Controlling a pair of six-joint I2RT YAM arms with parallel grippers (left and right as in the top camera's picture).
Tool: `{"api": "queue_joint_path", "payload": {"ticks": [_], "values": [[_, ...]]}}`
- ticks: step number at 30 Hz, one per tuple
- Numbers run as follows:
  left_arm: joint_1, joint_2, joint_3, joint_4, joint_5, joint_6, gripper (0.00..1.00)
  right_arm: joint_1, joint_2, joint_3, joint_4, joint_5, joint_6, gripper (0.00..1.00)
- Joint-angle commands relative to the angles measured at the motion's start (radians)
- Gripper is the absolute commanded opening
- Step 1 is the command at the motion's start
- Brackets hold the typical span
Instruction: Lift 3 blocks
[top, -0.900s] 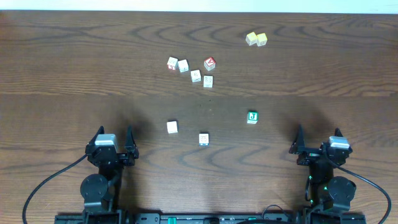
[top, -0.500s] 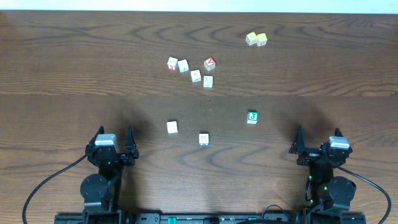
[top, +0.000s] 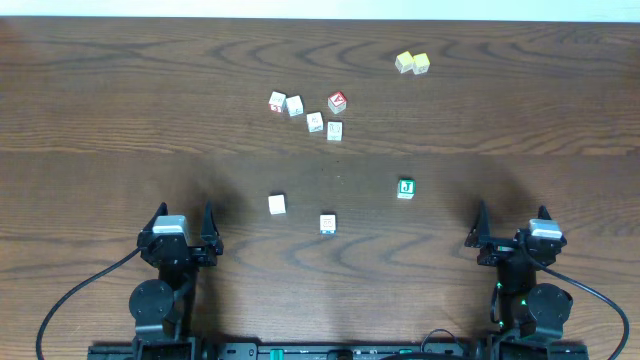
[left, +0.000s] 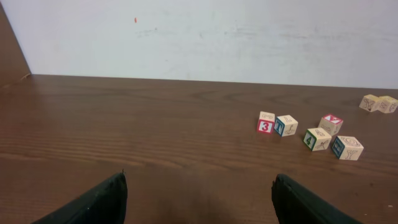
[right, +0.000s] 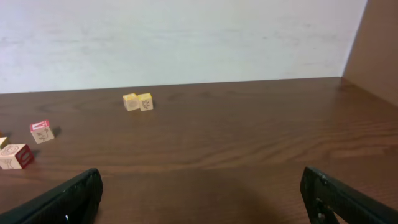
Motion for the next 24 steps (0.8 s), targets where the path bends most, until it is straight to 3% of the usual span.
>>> {"api": "queue_joint_path", "payload": {"ticks": [1, 24], "values": [[-0.002, -0.006, -0.014, -0.040, 0.003, 0.010, 0.75, -0.014, -0.004, -0.002, -0.004, 0.005, -0.011, 0.99], [-0.002, -0.006, -0.014, -0.039, 0.013, 0.002, 0.75, -0.014, -0.004, -0.002, -0.004, 0.005, -0.012, 0.99]]}}
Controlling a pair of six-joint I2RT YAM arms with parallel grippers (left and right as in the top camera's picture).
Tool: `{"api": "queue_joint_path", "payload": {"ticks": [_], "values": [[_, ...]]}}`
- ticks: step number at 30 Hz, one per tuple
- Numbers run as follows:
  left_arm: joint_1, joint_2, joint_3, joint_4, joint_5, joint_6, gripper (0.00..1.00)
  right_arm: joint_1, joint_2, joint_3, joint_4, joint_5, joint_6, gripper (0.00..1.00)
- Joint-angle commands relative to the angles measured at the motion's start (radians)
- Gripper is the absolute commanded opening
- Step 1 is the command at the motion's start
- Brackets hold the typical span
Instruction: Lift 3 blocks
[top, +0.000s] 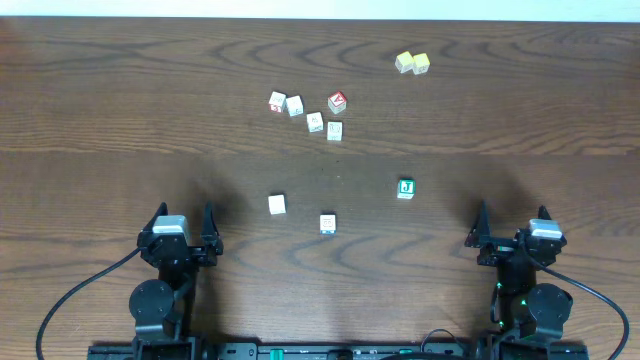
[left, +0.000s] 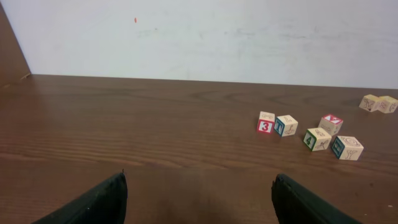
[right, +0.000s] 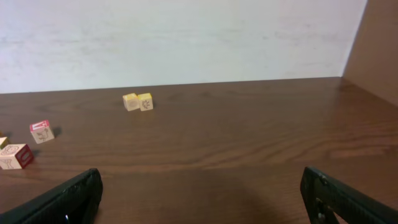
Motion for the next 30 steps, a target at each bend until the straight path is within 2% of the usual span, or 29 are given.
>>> {"api": "queue_joint_path", "payload": {"ticks": [1, 8, 9, 10, 12, 17, 20, 23, 25, 26, 30], "values": [[-0.003, -0.006, -0.013, -0.037, 0.035, -0.012, 0.75, -0.014, -0.004, -0.002, -0.005, 0.005, -0.012, 0.99], [-0.003, -0.006, -0.013, -0.035, 0.045, -0.187, 0.75, -0.014, -0.004, -0.002, -0.005, 0.005, -0.012, 0.99], [-0.003, -0.006, -0.013, -0.035, 0.045, -0.257, 0.75, -0.014, -0.004, -0.002, -0.005, 0.005, -0.012, 0.99], [-0.003, -0.006, -0.013, -0.035, 0.048, -0.390, 0.75, -0.014, -0.004, -0.002, -0.004, 0.005, -0.011, 0.99], [-0.002, -0.006, -0.013, -0.035, 0.047, -0.583, 0.75, -0.014, -0.004, -0.002, -0.005, 0.005, -0.012, 0.99], [-0.002, -0.006, -0.013, -0.018, 0.072, -0.725, 0.75, -0.014, -0.004, -0.002, -0.005, 0.005, -0.011, 0.99], [-0.003, -0.006, -0.013, 0.046, 0.190, -0.719, 0.75, -0.014, -0.004, -0.002, -0.005, 0.005, -0.012, 0.99], [-0.002, -0.006, -0.009, 0.098, 0.254, -0.655, 0.75, -0.014, -0.004, -0.002, -0.005, 0.005, -0.011, 0.99], [-0.003, -0.006, 0.015, 0.087, 0.257, -0.613, 0.75, -0.014, -0.004, -0.002, -0.005, 0.005, -0.011, 0.99], [-0.002, 0.000, 0.062, 0.062, 0.257, -0.540, 0.75, -0.014, -0.004, -0.002, -0.005, 0.005, -0.012, 0.99], [-0.002, 0.072, 0.199, -0.052, 0.245, -0.433, 0.75, -0.014, -0.004, -0.002, -0.005, 0.005, -0.011, 0.99]]}}
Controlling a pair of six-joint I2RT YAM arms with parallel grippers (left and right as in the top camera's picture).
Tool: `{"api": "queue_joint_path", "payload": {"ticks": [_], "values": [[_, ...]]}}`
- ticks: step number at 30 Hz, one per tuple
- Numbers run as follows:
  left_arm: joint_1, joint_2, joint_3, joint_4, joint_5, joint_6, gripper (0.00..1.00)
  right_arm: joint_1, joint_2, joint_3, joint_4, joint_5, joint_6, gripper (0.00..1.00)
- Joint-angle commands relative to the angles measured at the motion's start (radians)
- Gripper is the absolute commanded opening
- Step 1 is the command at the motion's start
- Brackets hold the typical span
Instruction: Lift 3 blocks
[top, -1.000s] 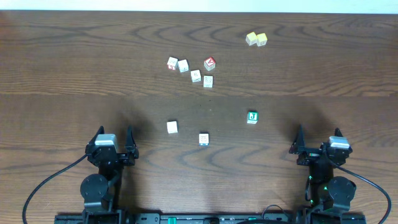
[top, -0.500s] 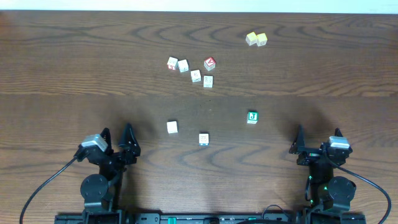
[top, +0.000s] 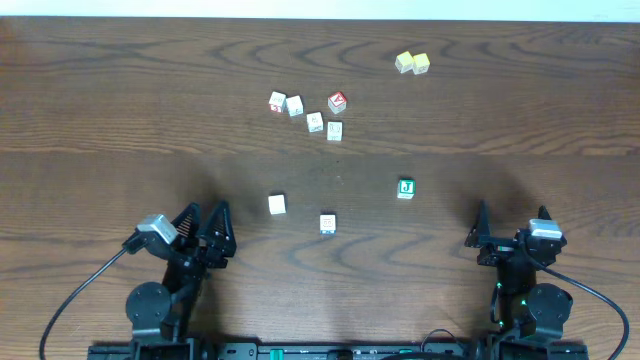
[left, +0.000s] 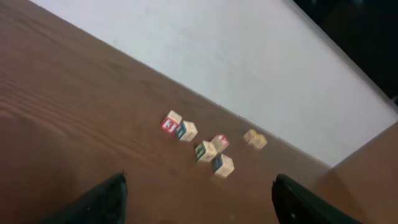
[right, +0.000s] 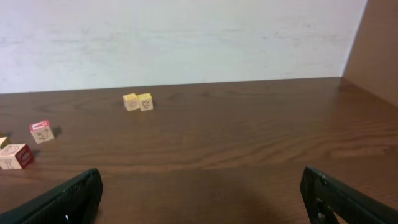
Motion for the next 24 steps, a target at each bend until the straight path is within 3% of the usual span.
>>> {"api": "queue_joint_path", "payload": {"ticks": [1, 10, 16, 20, 24], "values": [[-0.002, 0.087, 0.183, -0.087, 0.019, 0.150, 0.75, -0.014, -0.004, -0.002, -0.004, 0.005, -0.011, 0.99], [-0.003, 0.611, 0.625, -0.558, 0.023, 0.220, 0.75, -0.014, -0.004, -0.002, -0.004, 0.005, -0.012, 0.99], [-0.003, 1.014, 0.958, -0.843, 0.185, 0.389, 0.75, -0.014, -0.004, -0.002, -0.004, 0.005, -0.011, 0.99], [-0.003, 1.195, 1.136, -1.073, 0.097, 0.414, 0.75, -0.014, -0.004, -0.002, -0.004, 0.005, -0.012, 0.99], [-0.002, 1.263, 1.162, -1.112, 0.023, 0.414, 0.75, -0.014, -0.004, -0.002, -0.004, 0.005, -0.011, 0.99]]}}
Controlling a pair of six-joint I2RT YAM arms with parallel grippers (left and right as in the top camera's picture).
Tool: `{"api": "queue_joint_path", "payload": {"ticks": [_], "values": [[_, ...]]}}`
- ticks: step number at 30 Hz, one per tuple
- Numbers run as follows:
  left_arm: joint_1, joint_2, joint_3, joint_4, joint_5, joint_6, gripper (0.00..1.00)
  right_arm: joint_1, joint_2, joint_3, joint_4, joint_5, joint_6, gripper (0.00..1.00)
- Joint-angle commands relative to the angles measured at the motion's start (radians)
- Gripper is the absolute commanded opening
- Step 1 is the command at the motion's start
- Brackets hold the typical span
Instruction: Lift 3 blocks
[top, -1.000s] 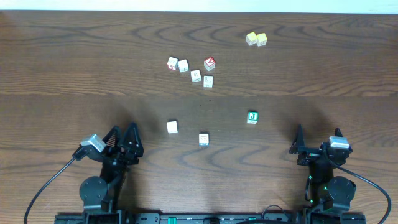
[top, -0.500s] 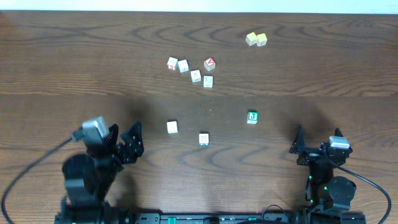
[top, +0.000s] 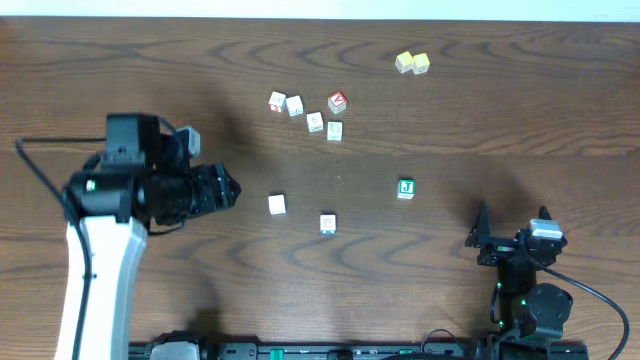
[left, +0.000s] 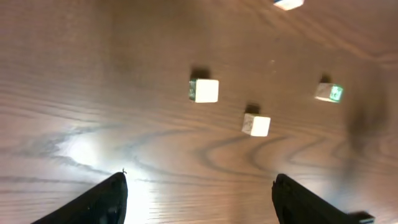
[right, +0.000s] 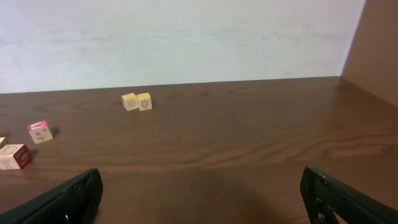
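Observation:
Three loose blocks lie mid-table: a white block, a pale block and a green-faced block. My left gripper hangs open above the table, just left of the white block, looking down on all three with nothing between its fingers. My right gripper sits low at the near right edge, open and empty.
Further back, a cluster of several lettered blocks lies with a red-topped one among them. A yellow pair sits at the far right. A white wall bounds the far edge.
My left arm has risen from the near left edge and moved forward; its open gripper now looks down beside the white block. The right arm and all blocks stayed put.
Both grippers first rested open at the near edge, facing the far wall, and stayed so at the second moment. Then the left gripper had tilted and turned toward the blocks. Now it is raised over the table left of the white block.

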Motion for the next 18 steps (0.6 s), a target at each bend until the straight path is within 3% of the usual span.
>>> {"api": "queue_joint_path", "payload": {"ticks": [1, 9, 18], "values": [[-0.001, 0.051, 0.037, -0.018, -0.092, 0.037, 0.75, -0.014, -0.005, -0.002, -0.004, 0.000, -0.012, 0.99], [-0.001, 0.071, 0.037, -0.010, -0.240, 0.037, 0.75, -0.014, -0.005, -0.002, -0.004, 0.000, -0.011, 0.99], [-0.001, 0.071, 0.037, -0.010, -0.243, 0.037, 0.75, -0.014, -0.005, -0.002, -0.005, 0.020, -0.012, 0.99]]}}
